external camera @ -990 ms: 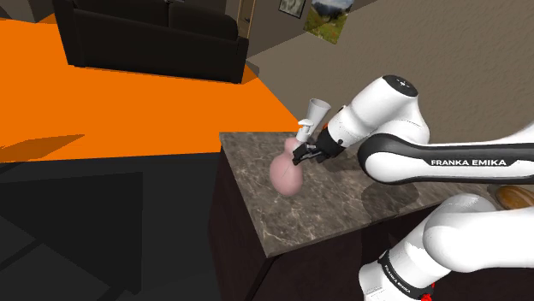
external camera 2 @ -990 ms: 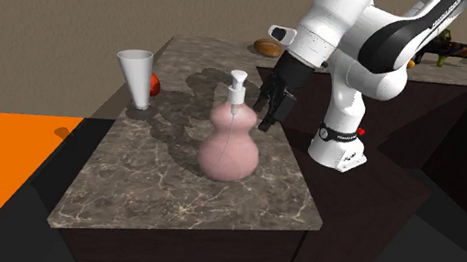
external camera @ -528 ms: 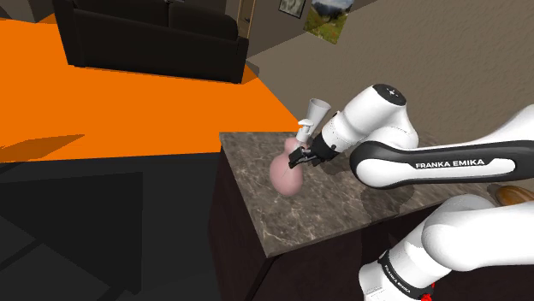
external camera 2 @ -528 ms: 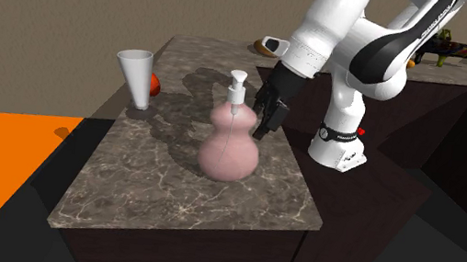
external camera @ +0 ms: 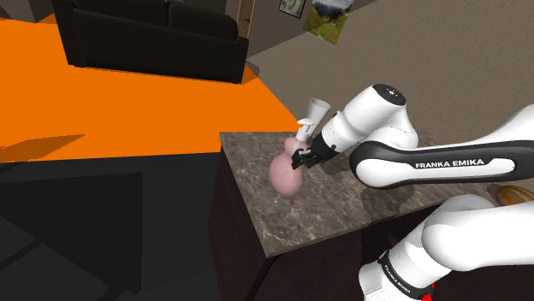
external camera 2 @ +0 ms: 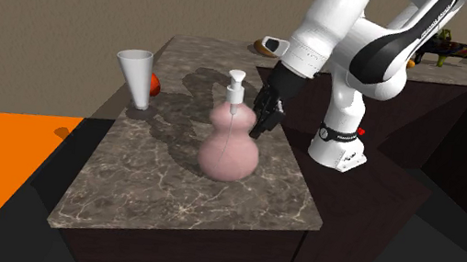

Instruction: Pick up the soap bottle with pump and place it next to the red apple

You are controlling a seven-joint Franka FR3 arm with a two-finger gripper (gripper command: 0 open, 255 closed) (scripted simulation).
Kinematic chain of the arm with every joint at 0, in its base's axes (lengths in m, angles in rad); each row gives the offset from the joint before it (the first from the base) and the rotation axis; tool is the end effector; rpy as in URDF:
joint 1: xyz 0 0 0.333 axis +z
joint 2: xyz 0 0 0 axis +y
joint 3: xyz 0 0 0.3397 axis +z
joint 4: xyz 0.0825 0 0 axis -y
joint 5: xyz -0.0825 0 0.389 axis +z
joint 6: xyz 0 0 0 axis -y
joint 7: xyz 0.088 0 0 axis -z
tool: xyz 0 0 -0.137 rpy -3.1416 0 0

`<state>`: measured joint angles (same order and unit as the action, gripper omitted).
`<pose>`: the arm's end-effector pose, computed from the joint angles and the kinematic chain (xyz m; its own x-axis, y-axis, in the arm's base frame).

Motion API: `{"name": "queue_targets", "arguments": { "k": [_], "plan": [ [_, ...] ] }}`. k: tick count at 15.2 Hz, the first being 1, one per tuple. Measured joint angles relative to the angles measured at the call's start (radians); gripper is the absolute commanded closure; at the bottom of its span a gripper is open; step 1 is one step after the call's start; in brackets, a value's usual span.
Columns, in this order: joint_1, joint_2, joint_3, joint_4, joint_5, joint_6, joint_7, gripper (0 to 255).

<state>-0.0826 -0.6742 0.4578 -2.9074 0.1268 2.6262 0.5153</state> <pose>0.3296 0.1045 0.3638 0.8834 -0.2581 0.3911 -0.2753 -0.9613 -0.0125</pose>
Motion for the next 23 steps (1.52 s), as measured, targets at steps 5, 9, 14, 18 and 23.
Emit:
{"name": "queue_targets", "arguments": {
  "k": [5,9,14,18,23],
  "plan": [
    [0.000,0.000,0.000,0.000,0.000,0.000,0.000,255],
    [0.006,-0.024,-0.012,0.017,0.001,-0.041,-0.007,255],
    [0.014,-0.072,-0.038,0.055,-0.001,-0.128,-0.024,255],
    [0.016,-0.101,-0.055,0.093,-0.004,-0.194,-0.034,255],
    [0.016,-0.131,-0.074,0.145,-0.010,-0.276,-0.045,255]
  ]
}}
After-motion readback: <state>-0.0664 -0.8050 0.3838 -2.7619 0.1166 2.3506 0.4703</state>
